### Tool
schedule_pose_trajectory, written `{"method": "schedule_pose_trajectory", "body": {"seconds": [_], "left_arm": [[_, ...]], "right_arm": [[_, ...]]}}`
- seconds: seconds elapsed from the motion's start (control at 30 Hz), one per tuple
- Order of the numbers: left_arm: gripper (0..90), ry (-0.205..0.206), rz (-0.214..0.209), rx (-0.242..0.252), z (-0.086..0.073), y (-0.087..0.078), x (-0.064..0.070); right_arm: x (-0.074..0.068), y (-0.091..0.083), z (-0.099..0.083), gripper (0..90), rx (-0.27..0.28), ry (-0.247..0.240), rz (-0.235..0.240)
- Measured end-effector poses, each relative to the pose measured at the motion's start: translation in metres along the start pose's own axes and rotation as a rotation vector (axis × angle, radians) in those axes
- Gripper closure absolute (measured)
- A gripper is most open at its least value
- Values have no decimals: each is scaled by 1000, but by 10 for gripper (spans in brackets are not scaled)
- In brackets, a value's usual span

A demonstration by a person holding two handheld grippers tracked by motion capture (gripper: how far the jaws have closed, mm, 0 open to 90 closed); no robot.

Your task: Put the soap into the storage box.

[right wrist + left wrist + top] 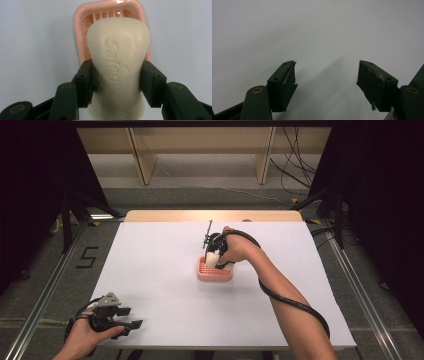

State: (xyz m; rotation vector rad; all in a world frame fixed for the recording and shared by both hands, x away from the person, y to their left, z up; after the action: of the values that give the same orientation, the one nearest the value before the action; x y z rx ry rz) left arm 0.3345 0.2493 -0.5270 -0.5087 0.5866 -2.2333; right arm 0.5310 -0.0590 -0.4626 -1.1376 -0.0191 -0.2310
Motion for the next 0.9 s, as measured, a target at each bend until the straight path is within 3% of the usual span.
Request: {"method": "schedule_pose_trajectory", "body": {"seconds": [0.03,0.07,0.13,0.23,0.27,0.33,0.37,0.4,0.5,0.57,0.63,0.67,0.77,0.87,0.9], "left_arm": [[303,0,0,0,0,0,0],[303,0,0,0,0,0,0],[303,1,0,0,0,0,0],[303,12,-4,-5,0,-1,-1],[303,7,-11,-2,1,-2,0],[303,9,-12,-2,1,-2,0],[303,9,-12,-2,1,-2,0],[303,9,-12,-2,1,-2,0],[303,9,-12,-2,1,-2,0],[303,-8,-13,4,1,-1,1],[303,3,-4,-3,0,-1,0],[303,5,-3,-1,1,-2,0],[303,12,-4,-1,1,-2,-1],[303,13,-5,-1,1,-2,-1],[303,13,-5,-1,1,-2,-1]], "right_arm": [[2,1,1,504,8,-23,2],[-1,1,1,504,-2,15,-1],[-1,1,1,504,-9,17,3],[-6,2,1,504,-25,72,2],[-2,3,3,504,-6,20,0],[-2,4,3,504,-6,21,4],[1,5,5,504,8,-27,8],[2,5,5,504,10,-32,9],[-3,3,5,504,-14,32,3],[-2,4,6,504,-12,31,4],[-1,5,7,504,-1,7,7],[-3,5,6,504,-9,31,12],[-3,7,7,504,-13,37,6],[-2,8,7,504,-7,26,9],[0,9,8,504,-3,-3,8]]}}
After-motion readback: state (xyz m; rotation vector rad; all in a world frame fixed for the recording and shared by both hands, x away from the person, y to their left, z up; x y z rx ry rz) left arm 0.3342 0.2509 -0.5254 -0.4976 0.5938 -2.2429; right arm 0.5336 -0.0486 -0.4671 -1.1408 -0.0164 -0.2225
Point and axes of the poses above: each handheld gripper's, and its own axes: y roughly forward along the jaws, z roughly out of its top, x roughly to its right, the point moved 6 cm from there along y, roughly forward along the jaws, and after that the axes turned 15 degrees about x, right-handed, at the moved point
